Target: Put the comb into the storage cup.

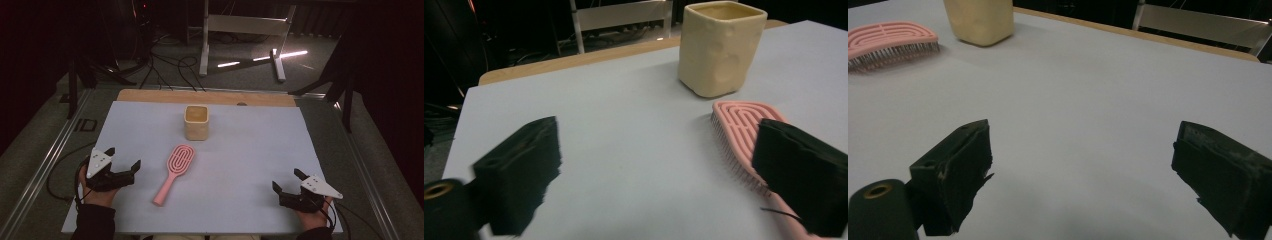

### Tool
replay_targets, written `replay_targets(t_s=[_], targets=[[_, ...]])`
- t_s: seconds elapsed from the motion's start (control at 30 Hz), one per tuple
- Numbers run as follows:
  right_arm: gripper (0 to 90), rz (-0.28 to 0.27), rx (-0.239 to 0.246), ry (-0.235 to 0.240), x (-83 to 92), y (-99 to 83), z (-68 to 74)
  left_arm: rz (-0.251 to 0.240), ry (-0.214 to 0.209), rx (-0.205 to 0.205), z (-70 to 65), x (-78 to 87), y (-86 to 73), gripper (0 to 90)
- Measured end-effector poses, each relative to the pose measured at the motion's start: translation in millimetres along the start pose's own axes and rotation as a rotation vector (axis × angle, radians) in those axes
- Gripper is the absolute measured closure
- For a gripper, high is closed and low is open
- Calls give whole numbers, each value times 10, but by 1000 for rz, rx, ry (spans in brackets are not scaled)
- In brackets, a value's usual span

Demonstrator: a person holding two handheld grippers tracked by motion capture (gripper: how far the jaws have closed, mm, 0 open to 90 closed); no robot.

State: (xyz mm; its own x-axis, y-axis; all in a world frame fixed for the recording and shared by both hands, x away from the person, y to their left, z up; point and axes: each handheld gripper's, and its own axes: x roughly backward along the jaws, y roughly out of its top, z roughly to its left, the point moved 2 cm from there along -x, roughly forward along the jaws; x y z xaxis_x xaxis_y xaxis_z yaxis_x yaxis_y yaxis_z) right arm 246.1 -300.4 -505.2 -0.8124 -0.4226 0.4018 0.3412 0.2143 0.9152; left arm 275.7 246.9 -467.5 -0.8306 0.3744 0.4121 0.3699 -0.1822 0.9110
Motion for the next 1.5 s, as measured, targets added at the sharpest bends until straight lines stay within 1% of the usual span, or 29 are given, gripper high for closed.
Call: replay_targets(t_s=[0.1,0.23,0.3,0.37,0.57,0.7,0.8,0.87,0.93,1.13,1.3,1.4,1.5], targets=[[89,-10,1,11,6,7,20,8,-18,8,25,24,-49,5],[88,-43,-27,51,13,30,44,-1,-36,8,31,58,-120,1],[89,-49,-20,53,16,34,54,-9,-36,4,30,83,-147,1],[89,-49,-19,53,18,35,59,-16,-44,2,24,110,-170,2],[89,-60,-20,43,38,38,31,-44,-46,0,6,153,-195,2],[89,-62,-19,38,43,41,26,-35,-32,-21,-7,139,-203,2],[88,-62,-12,36,37,41,29,-31,-30,-14,3,133,-206,2],[88,-59,-8,34,35,38,23,-21,-18,-9,13,132,-204,2],[88,-59,-14,30,35,34,11,-16,-17,-1,19,135,-197,2],[88,-58,-17,23,37,28,-8,0,-15,2,15,138,-175,2],[89,-47,-17,13,23,13,-9,19,18,0,14,143,-117,12],[88,-50,-24,4,31,9,-17,23,19,3,18,153,-75,14],[89,-51,-29,-2,41,5,-27,55,5,8,20,120,-50,10]])
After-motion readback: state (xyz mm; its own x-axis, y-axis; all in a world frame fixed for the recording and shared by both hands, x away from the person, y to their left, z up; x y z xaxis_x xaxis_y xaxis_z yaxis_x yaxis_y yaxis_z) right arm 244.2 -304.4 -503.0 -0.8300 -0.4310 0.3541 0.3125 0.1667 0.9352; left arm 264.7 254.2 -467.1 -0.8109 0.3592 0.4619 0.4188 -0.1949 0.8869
